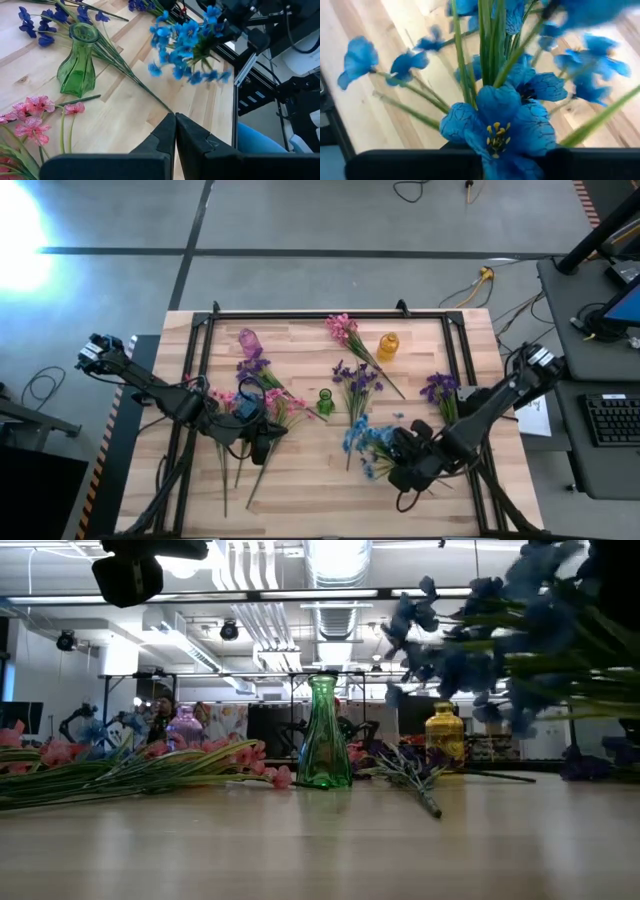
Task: Sort flowers into vase by color
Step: Put the bottom blue flowers into the green vase
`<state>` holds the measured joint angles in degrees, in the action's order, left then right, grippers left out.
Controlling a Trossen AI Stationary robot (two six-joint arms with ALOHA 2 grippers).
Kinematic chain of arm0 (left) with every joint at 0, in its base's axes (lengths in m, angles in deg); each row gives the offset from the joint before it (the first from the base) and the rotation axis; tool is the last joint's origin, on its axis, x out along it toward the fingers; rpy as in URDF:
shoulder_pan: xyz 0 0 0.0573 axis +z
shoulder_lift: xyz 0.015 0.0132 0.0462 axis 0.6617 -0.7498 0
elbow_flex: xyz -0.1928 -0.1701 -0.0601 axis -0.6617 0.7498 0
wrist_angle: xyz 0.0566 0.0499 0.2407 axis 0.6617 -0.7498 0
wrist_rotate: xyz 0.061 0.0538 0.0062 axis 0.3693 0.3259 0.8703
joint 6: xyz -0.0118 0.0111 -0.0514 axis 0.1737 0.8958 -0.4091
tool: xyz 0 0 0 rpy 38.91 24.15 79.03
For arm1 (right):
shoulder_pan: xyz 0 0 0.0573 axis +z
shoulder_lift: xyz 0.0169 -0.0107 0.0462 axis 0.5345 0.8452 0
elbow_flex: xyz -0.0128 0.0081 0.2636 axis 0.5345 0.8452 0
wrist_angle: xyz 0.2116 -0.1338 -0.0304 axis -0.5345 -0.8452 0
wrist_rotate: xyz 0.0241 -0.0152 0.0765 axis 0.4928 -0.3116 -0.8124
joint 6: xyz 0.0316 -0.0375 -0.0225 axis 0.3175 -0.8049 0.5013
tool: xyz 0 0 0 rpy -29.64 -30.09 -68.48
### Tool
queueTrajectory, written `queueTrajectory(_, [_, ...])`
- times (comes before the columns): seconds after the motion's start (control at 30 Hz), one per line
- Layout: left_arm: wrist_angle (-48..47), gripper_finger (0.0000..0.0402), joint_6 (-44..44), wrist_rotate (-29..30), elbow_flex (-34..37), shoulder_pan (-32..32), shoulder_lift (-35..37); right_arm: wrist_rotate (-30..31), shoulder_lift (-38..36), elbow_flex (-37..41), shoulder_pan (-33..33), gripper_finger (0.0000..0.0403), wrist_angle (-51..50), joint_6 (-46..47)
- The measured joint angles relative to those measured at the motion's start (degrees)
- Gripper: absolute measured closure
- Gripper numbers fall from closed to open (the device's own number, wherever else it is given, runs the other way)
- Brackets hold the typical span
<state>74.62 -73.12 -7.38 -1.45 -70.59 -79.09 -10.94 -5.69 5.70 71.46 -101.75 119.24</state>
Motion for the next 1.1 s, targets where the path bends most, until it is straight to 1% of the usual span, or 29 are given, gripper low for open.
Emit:
queueTrajectory(0.1, [0.02, 0.0402, 0.01, 0.00, 0.00, -0.01, 0.00, -0.01, 1.51, 0.09, -0.05, 0.0338, 1.30, 1.03])
queueTrajectory(0.23, [0.05, 0.0402, 0.00, 0.00, 0.00, -0.02, 0.00, -1.80, 2.76, 0.09, -0.05, 0.0278, 1.23, 0.85])
queueTrajectory(0.37, [0.00, 0.0402, 0.00, 0.00, 0.00, 0.00, 0.00, -3.45, 2.18, -0.14, -0.04, 0.0222, 1.23, 0.83])
queueTrajectory(0.4, [0.01, 0.0402, 0.00, 0.00, 0.00, 0.00, 0.00, -4.35, 1.81, -0.20, -0.04, 0.0210, 1.18, 1.00])
queueTrajectory(0.5, [-0.01, 0.0402, 0.00, 0.00, 0.00, 0.00, 0.00, -9.67, 1.05, -0.46, 0.25, 0.0187, 1.37, 0.37])
queueTrajectory(0.57, [0.01, 0.0402, 0.00, 0.00, 0.00, 0.00, 0.00, -12.80, 1.14, -0.45, 1.04, 0.0179, 1.16, 0.45])
queueTrajectory(0.67, [-0.01, 0.0402, 0.01, 0.00, 0.00, 0.00, 0.00, -15.52, 1.58, -0.46, 2.39, 0.0176, 1.22, 1.40])
queueTrajectory(0.87, [0.01, 0.0402, 0.00, 0.00, 0.00, 0.00, 0.00, -15.76, 3.98, -0.42, 4.81, 0.0186, 1.73, 3.87])
queueTrajectory(1.0, [-0.01, 0.0402, 0.00, 0.00, 0.00, 0.00, 0.00, -15.89, 7.16, -0.39, 5.52, 0.0194, 2.90, 4.06])
queueTrajectory(1.1, [0.01, 0.0402, 0.00, 0.00, 0.00, 0.00, 0.00, -17.19, 9.86, -0.39, 5.44, 0.0198, 2.83, 4.60])
